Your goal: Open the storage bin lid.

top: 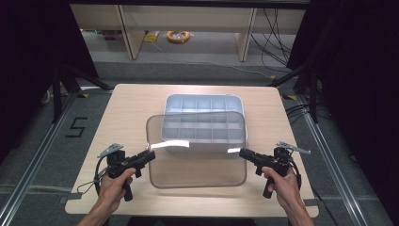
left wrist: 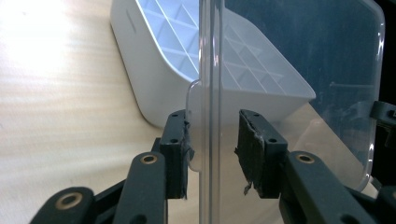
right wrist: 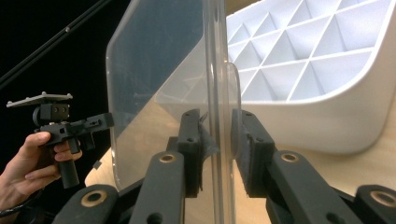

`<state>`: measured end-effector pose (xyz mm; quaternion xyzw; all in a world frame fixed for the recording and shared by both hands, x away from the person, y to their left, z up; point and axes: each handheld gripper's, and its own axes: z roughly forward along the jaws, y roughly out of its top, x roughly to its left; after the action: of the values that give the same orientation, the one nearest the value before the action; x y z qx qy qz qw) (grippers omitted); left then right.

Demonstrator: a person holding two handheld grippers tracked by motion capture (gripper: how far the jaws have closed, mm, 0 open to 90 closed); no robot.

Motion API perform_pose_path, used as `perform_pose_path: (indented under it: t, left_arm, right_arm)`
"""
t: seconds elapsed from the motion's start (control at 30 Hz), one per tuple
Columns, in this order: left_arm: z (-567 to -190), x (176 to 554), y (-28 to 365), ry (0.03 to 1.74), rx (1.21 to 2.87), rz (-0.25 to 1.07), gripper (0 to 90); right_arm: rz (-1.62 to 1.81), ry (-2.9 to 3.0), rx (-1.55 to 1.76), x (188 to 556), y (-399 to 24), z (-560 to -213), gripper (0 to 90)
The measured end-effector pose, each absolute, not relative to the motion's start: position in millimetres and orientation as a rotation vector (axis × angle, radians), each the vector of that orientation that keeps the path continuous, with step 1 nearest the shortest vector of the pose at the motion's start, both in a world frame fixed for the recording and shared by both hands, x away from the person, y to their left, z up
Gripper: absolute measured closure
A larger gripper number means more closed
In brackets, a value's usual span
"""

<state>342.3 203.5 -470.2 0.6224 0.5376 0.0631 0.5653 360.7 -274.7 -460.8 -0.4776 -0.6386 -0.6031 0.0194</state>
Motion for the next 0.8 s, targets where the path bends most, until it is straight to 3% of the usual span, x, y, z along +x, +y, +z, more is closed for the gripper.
perform_pose_path:
  t: [0.8]
  left_arm:
    - [-481,316,199,1.258,1.539,0.131,61.9]
  right_arm:
    - [-1.776,-1.996,-1.527,333,-279,-484,72.4]
